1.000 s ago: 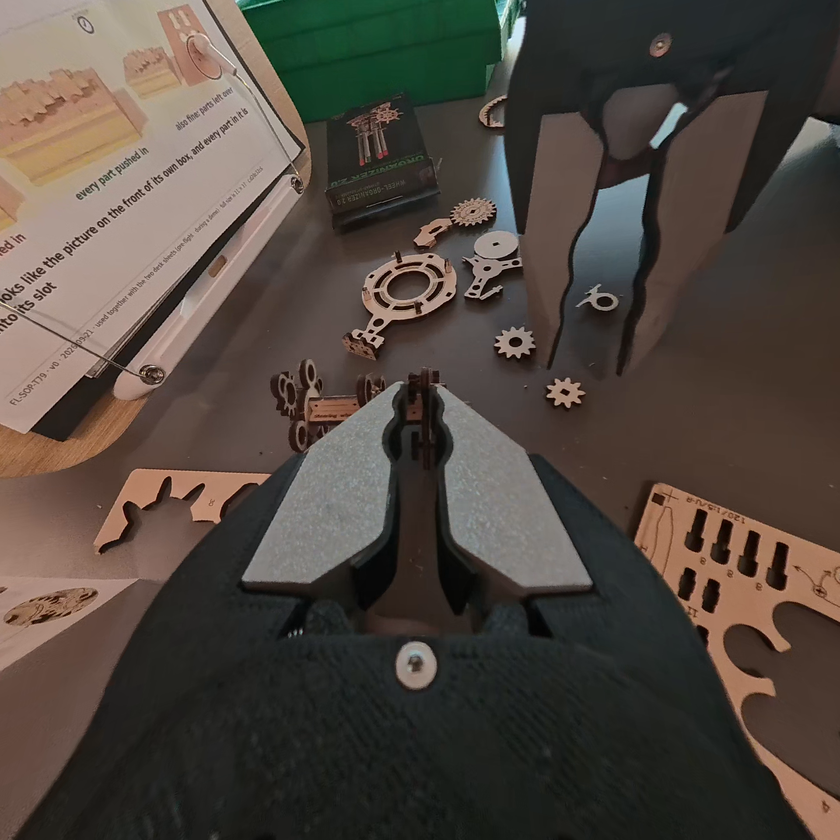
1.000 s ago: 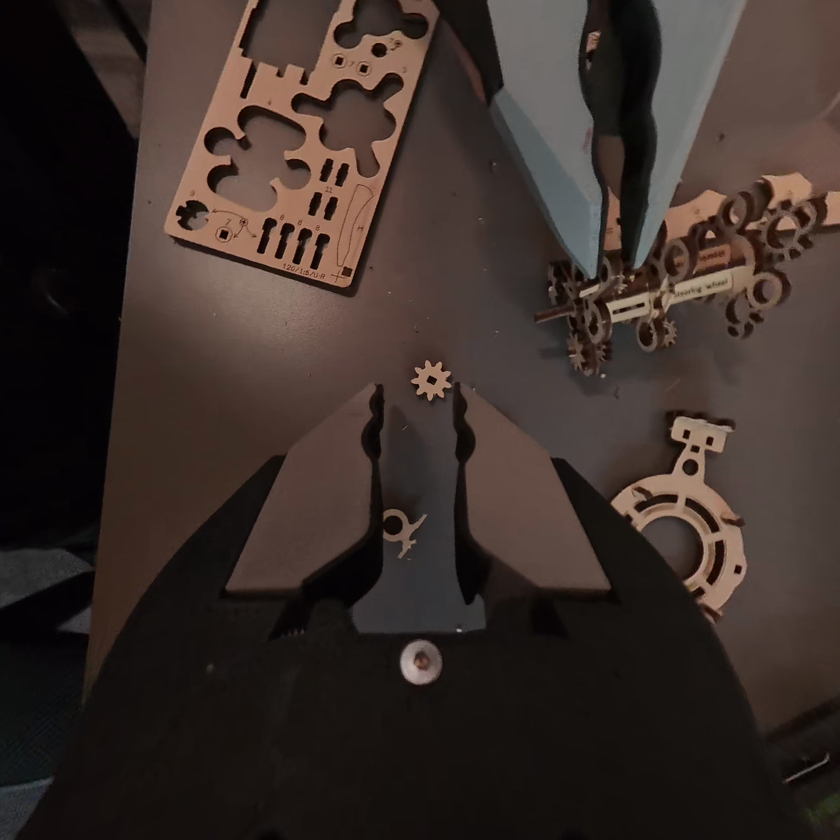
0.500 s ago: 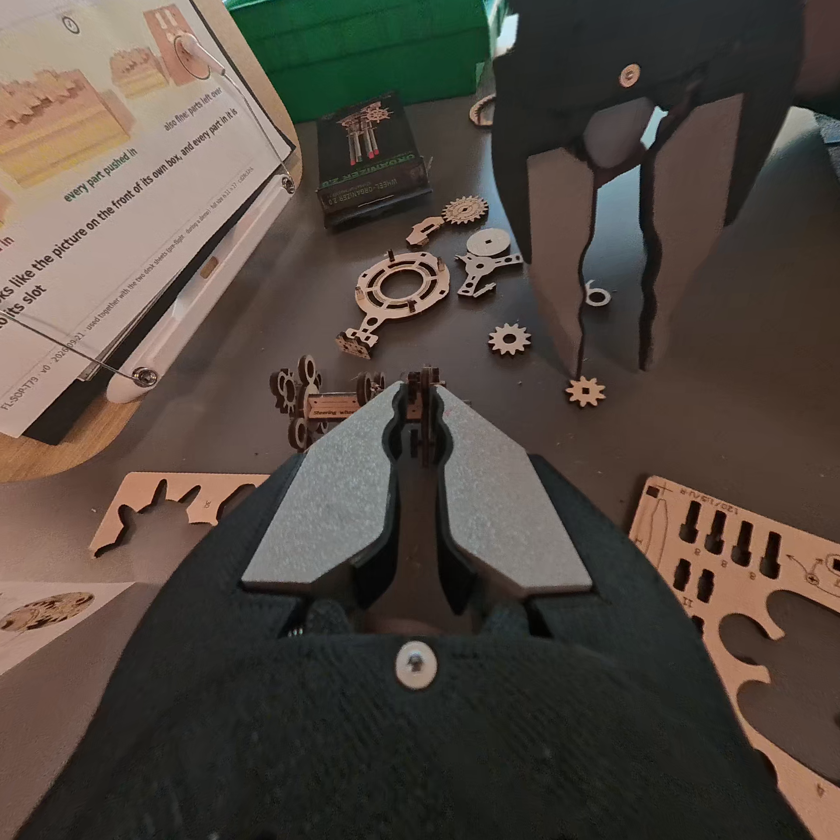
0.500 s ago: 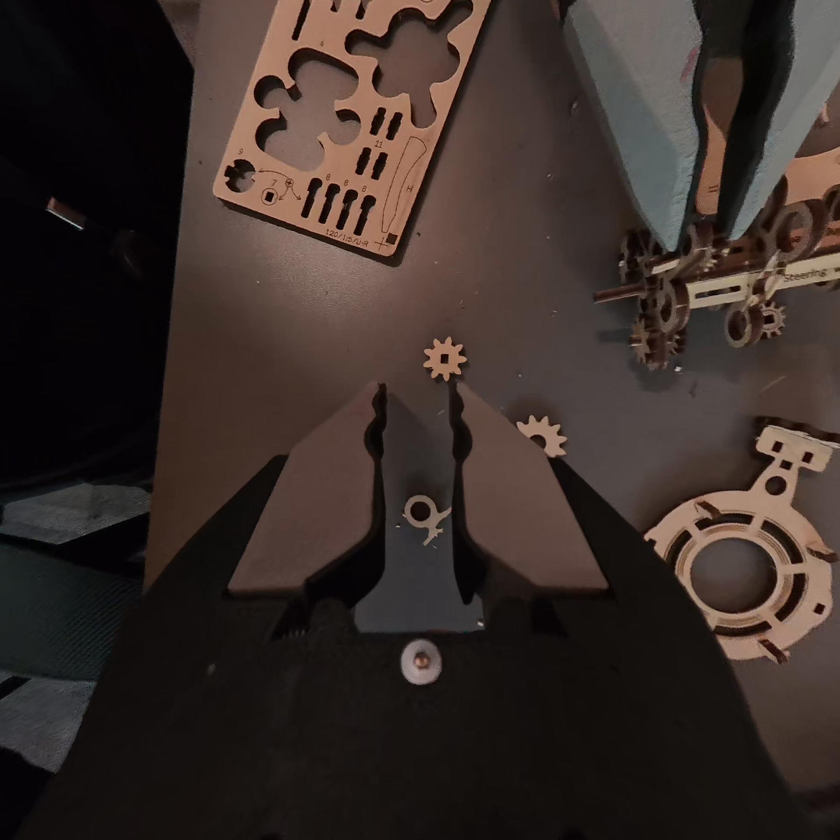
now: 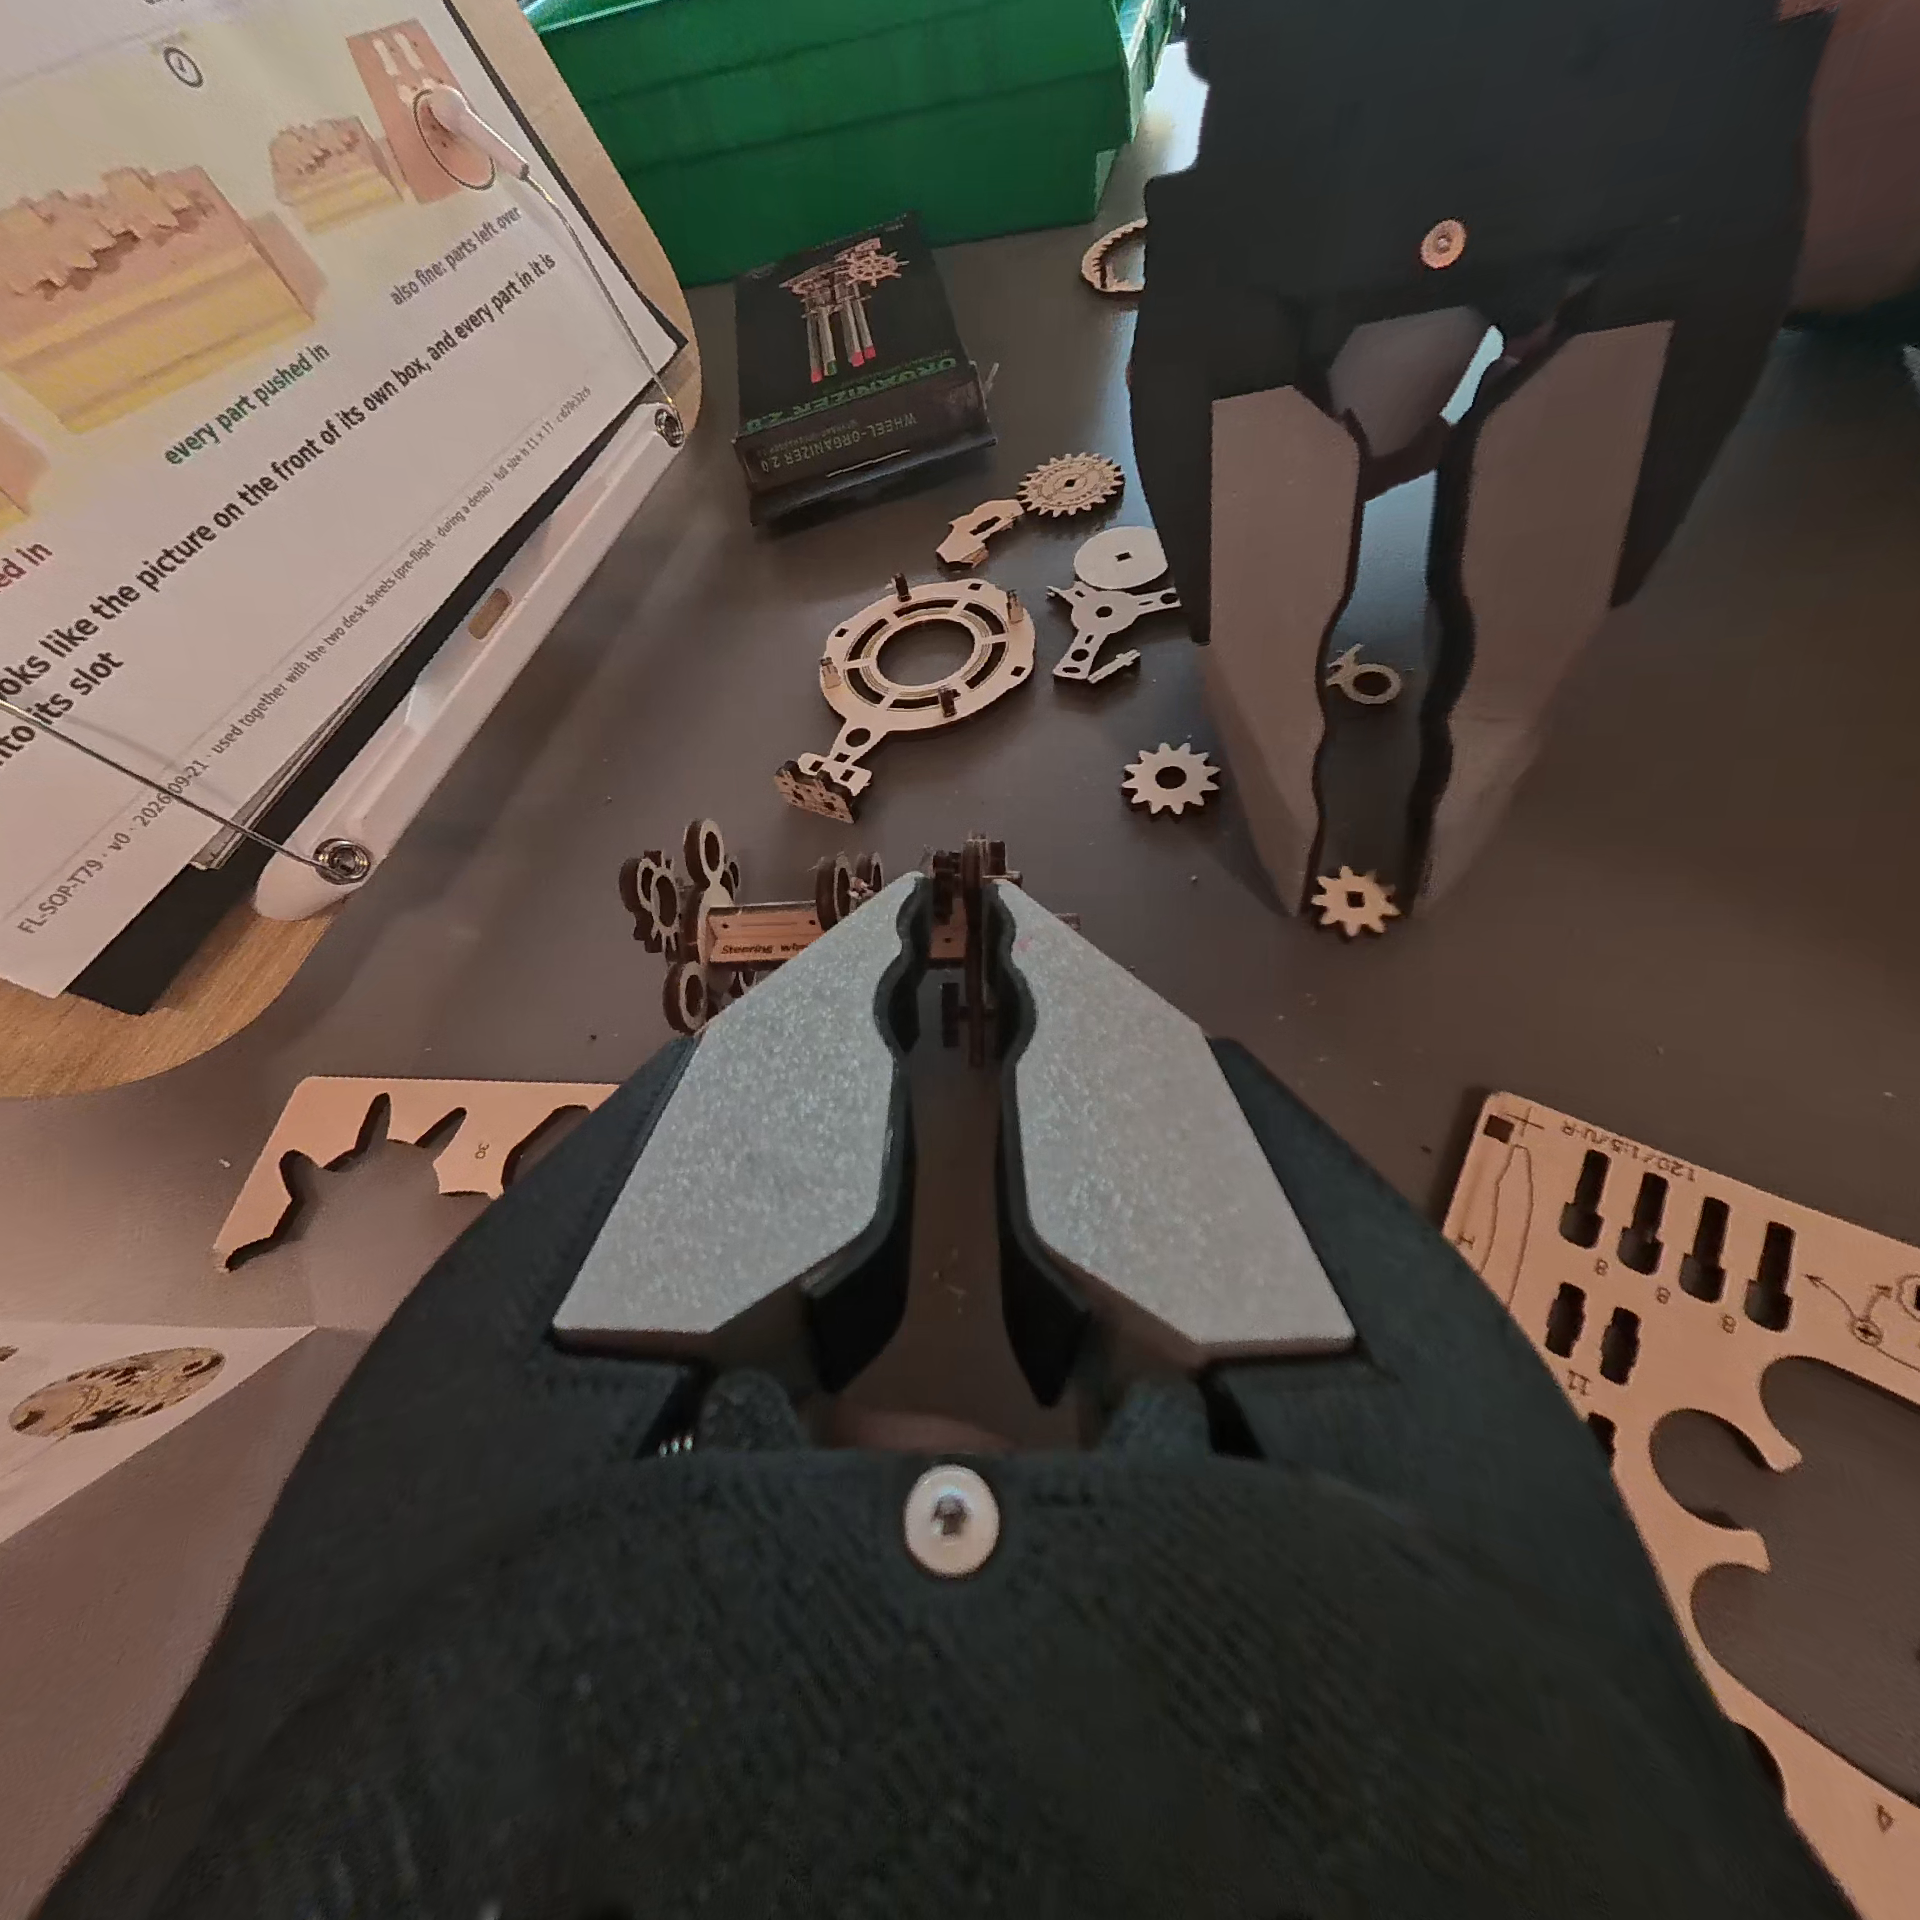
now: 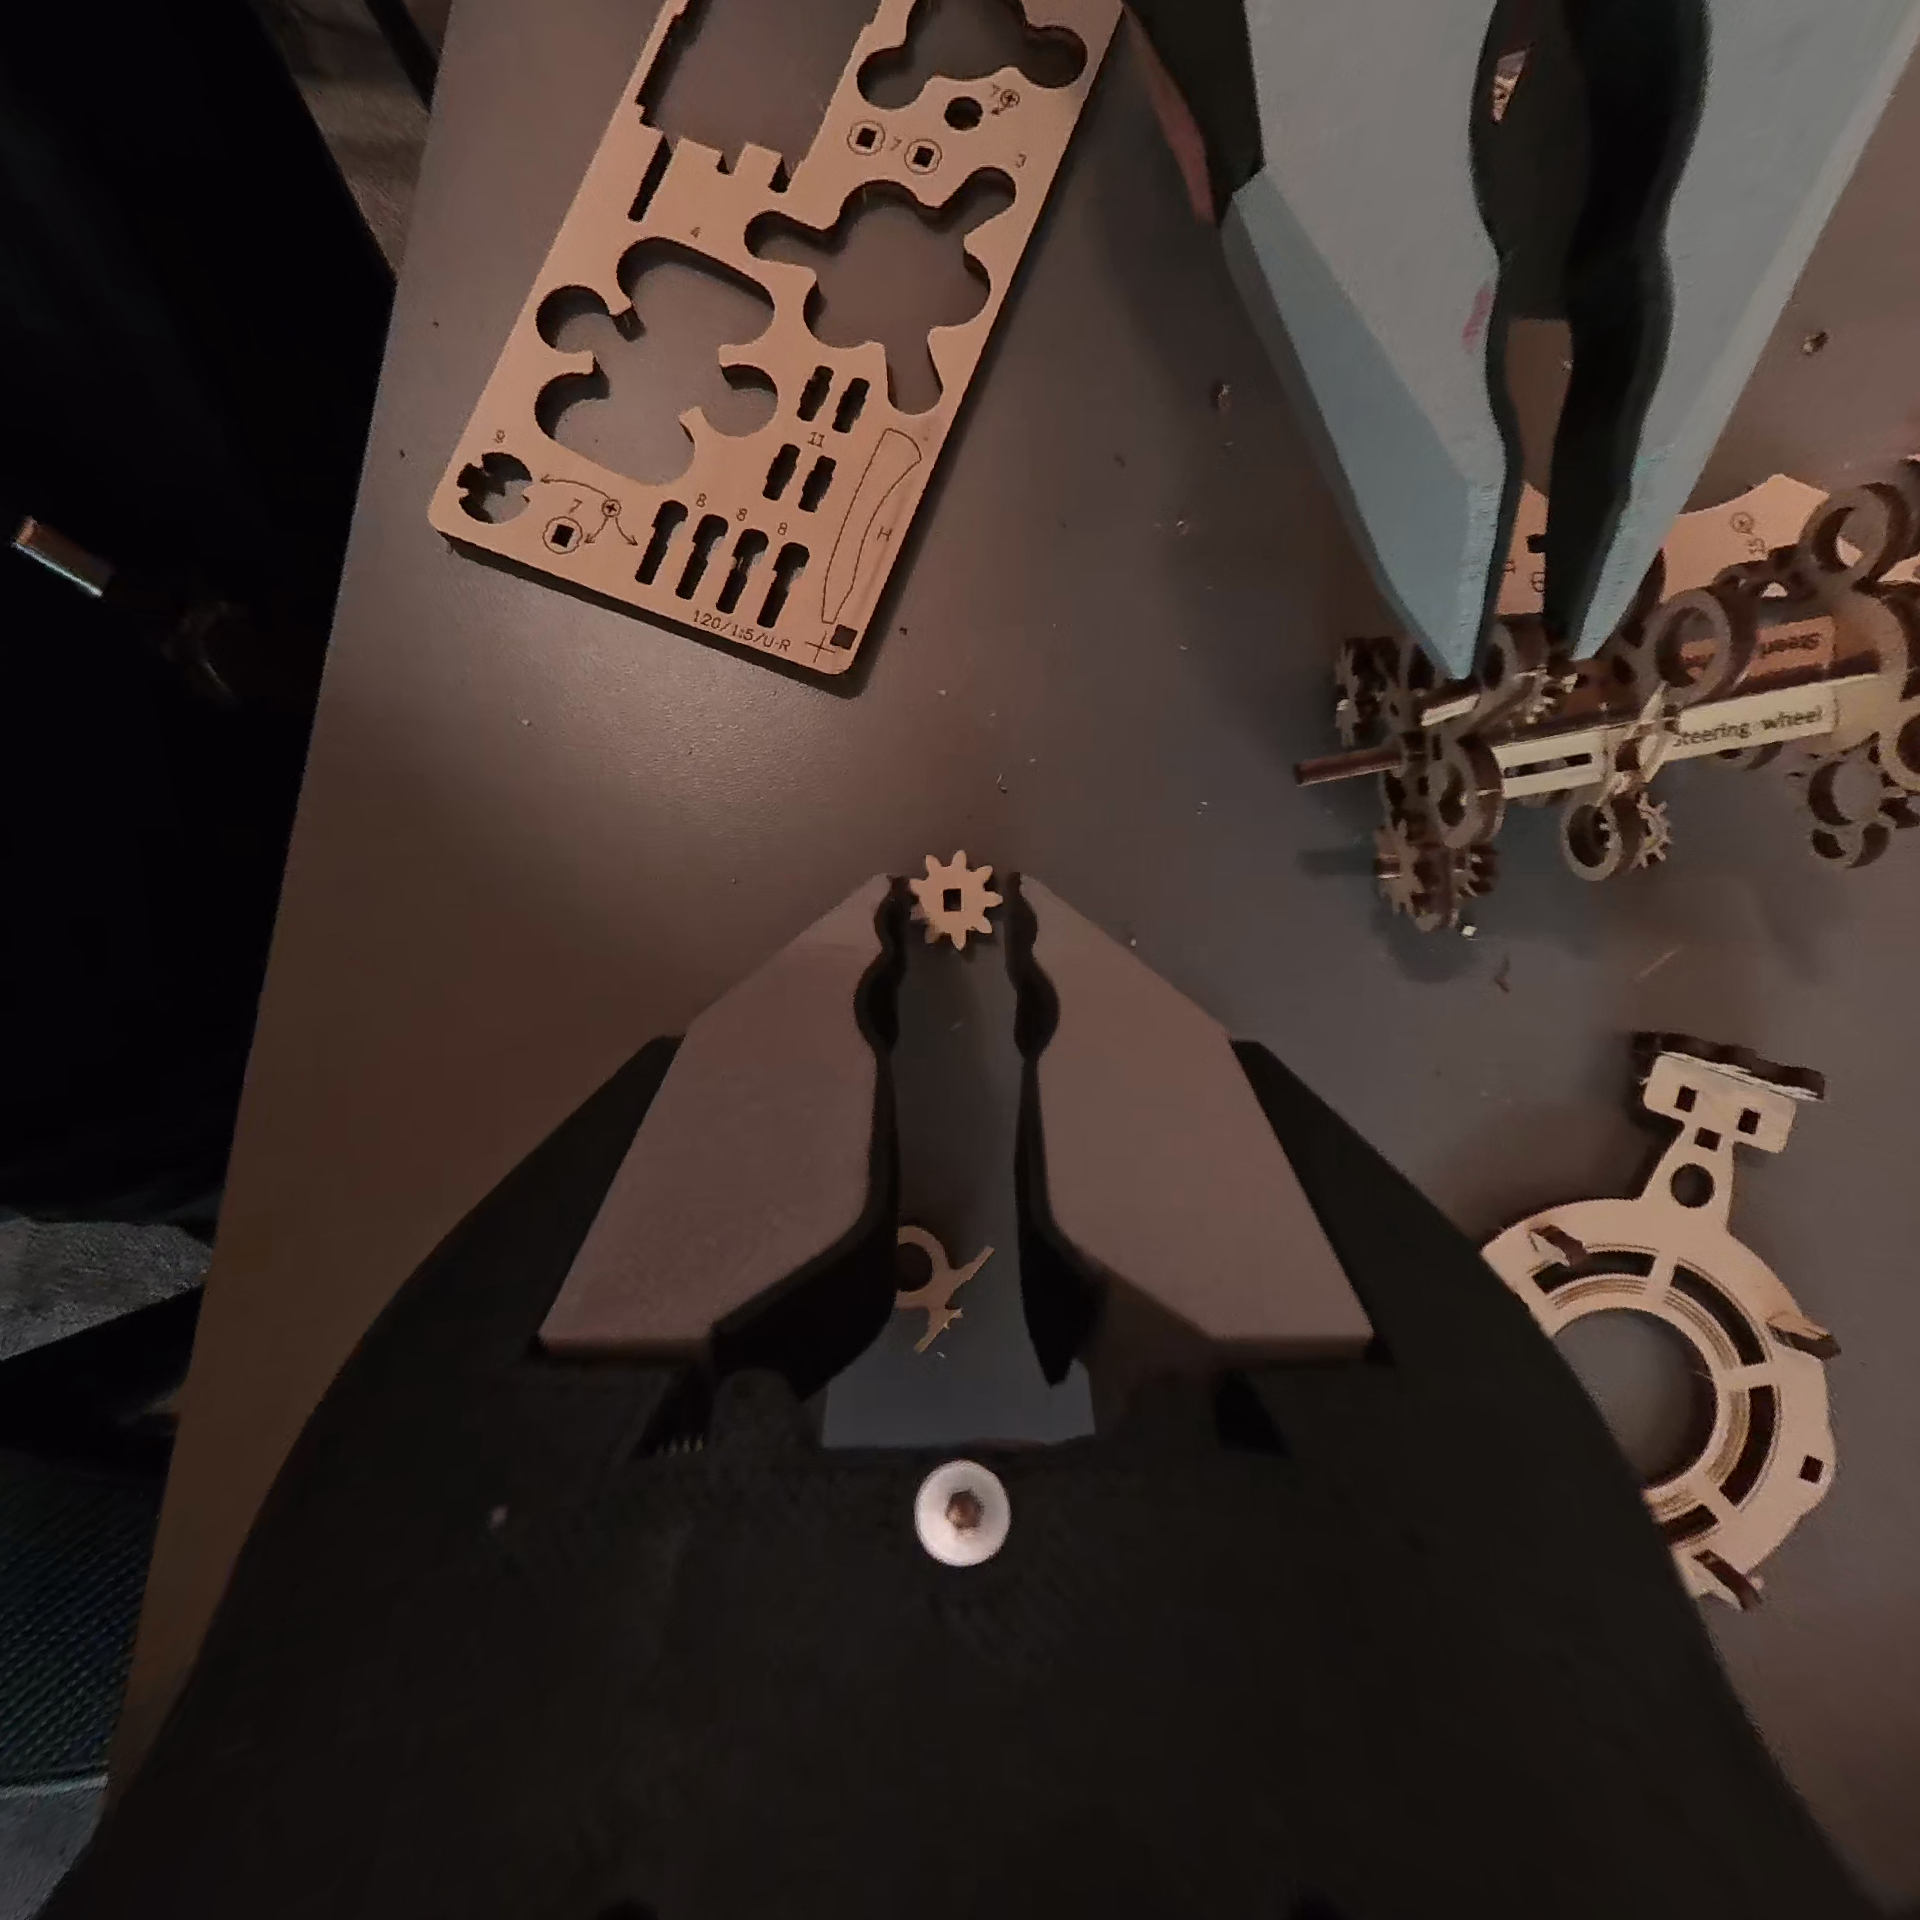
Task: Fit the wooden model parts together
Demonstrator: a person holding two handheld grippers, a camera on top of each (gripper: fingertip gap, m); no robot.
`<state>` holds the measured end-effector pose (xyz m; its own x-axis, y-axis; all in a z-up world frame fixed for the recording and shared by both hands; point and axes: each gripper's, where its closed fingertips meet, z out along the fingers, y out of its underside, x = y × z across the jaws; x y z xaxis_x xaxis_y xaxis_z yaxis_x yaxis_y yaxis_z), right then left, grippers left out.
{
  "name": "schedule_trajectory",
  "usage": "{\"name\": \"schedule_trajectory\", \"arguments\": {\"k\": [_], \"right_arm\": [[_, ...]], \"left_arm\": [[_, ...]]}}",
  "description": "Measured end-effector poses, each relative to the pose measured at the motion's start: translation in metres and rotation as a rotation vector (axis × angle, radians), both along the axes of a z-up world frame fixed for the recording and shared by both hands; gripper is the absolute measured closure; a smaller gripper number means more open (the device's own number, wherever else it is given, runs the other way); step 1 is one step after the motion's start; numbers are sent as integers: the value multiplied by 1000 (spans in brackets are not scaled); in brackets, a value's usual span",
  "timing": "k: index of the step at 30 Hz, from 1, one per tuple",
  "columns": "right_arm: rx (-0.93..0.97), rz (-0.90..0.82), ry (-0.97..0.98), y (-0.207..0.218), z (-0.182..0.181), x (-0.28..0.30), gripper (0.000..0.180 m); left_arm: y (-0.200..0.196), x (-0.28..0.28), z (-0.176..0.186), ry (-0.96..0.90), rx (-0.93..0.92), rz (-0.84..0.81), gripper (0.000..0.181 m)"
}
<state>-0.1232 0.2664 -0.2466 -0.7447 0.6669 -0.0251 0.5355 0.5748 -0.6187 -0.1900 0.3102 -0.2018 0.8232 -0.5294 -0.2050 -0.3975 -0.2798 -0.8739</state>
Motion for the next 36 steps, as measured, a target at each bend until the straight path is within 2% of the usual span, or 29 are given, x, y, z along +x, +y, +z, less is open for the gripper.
{"name": "schedule_trajectory", "arguments": {"k": [1, 3, 6, 9, 12, 16, 24, 29, 36], "right_arm": [[-4, -6, 3, 0, 0, 0, 165], [-4, -16, 18, 1, 0, -1, 165], [30, -54, 103, 5, 6, -9, 166], [18, -116, 260, 5, 33, -23, 166], [52, -256, 499, 20, 72, -42, 166], [217, -422, 675, 43, 93, -53, 166], [342, -514, 769, 39, 106, -64, 166], [371, -496, 813, 31, 110, -64, 166], [427, -501, 829, 33, 110, -63, 167]], "left_arm": [[0, 0, 0, 1, 0, 2, 174], [2, -3, 0, -13, -8, 27, 174], [4, -7, 6, -137, -39, 64, 174], [6, -12, 14, -281, -55, 105, 174], [7, -14, 24, -410, -54, 119, 175], [6, -10, 39, -556, -40, 114, 175], [5, -6, 47, -671, -37, 112, 175], [3, -3, 57, -870, -63, 59, 175], [2, 0, 59, -987, -110, 14, 175]]}}
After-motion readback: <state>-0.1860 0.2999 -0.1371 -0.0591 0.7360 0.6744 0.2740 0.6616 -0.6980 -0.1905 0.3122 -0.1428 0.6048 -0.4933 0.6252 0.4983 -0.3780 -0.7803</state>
